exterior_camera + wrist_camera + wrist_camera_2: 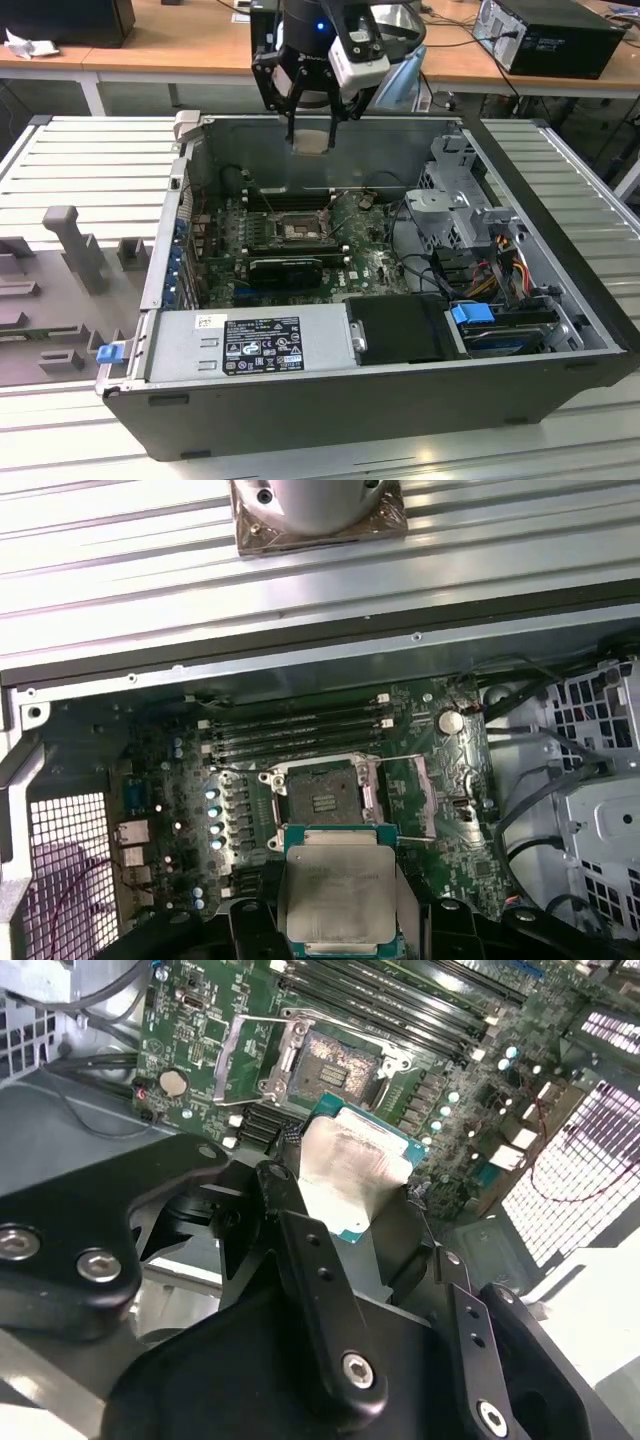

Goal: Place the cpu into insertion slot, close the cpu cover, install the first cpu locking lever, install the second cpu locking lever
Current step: 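Place the cpu into insertion slot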

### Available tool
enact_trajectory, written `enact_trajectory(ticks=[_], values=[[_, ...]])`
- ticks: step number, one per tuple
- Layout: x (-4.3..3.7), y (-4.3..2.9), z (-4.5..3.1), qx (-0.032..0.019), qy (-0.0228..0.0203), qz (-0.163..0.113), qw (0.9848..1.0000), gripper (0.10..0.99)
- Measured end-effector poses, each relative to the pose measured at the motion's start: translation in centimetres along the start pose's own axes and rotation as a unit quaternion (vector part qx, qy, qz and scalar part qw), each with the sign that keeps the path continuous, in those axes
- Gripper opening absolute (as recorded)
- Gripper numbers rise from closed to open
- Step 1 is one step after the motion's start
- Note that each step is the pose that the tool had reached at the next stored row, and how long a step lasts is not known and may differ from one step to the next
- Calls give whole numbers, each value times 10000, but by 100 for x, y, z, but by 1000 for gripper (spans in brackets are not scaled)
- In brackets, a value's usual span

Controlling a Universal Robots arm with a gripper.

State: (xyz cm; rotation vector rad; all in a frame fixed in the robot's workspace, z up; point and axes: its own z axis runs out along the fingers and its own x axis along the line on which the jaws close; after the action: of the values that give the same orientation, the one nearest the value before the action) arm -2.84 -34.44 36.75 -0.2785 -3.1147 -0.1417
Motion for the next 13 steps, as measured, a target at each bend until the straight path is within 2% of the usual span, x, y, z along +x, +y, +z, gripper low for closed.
enact_trajectory(ticks=[5,7,9,11,13], values=[[0,0,1,-6,-41,447,9990,525],[0,0,0,-12,-72,799,9968,525],[0,0,0,-15,-82,908,9958,525],[0,0,0,-19,-103,1145,9934,525],[0,0,0,-20,-112,1243,9922,525]])
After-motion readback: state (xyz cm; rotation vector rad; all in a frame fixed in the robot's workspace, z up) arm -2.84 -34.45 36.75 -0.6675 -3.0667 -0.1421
